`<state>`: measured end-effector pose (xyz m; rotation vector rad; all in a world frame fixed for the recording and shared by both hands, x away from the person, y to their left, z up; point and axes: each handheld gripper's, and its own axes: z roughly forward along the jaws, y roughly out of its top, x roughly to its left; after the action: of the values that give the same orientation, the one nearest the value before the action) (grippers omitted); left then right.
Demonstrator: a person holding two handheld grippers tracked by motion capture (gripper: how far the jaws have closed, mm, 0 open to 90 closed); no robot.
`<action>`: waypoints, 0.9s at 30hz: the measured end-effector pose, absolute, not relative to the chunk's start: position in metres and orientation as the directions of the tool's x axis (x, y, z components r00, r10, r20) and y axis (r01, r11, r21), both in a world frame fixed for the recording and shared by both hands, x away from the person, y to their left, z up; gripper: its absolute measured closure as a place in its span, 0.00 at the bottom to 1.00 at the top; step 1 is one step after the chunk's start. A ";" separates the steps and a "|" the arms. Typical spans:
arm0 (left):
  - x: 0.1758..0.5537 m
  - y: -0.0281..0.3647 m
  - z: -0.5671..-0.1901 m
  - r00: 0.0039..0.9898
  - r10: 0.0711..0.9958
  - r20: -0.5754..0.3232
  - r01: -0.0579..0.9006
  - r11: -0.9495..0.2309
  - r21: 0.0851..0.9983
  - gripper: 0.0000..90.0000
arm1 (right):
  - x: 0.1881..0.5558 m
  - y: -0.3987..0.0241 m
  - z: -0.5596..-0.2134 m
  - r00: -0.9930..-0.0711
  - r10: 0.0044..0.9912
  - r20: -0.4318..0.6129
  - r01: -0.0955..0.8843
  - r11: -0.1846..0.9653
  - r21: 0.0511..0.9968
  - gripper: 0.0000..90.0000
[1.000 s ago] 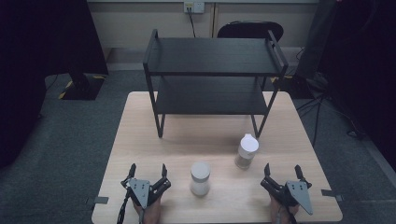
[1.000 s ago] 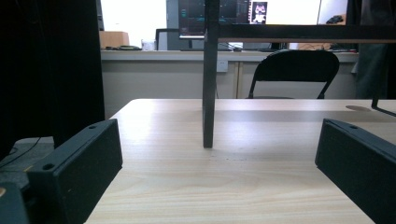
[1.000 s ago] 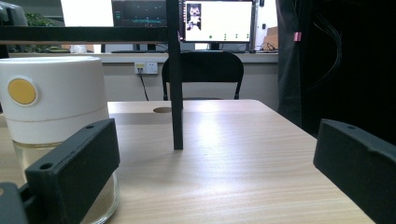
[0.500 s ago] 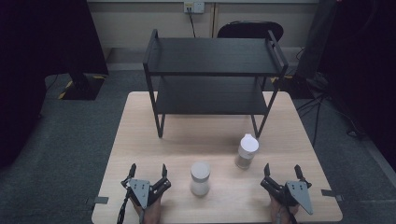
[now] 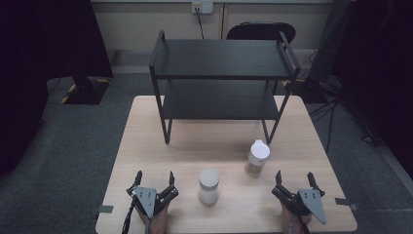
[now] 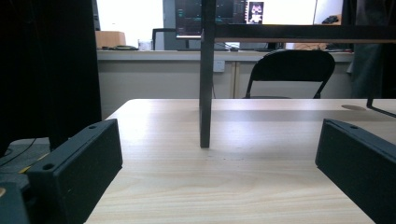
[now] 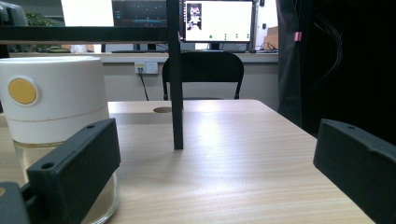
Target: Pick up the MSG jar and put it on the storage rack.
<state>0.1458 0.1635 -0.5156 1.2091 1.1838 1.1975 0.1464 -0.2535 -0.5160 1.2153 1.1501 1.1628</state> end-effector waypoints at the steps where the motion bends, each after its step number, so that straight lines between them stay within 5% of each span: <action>1: 0.146 0.164 -0.515 0.025 1.000 -0.003 -0.012 0.003 1.000 0.00 | 0.146 -0.253 -0.516 0.066 0.998 -0.010 -0.021 0.012 1.000 0.00; 27: 0.141 0.167 -0.464 0.160 0.984 -0.076 -0.024 0.081 0.996 0.00 | 0.147 -0.252 -0.516 0.077 0.997 -0.010 -0.022 0.012 1.000 0.00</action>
<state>0.1407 0.1666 -0.4641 1.2009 1.1052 1.0492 0.1465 -0.2515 -0.5160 1.2206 1.1413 1.1545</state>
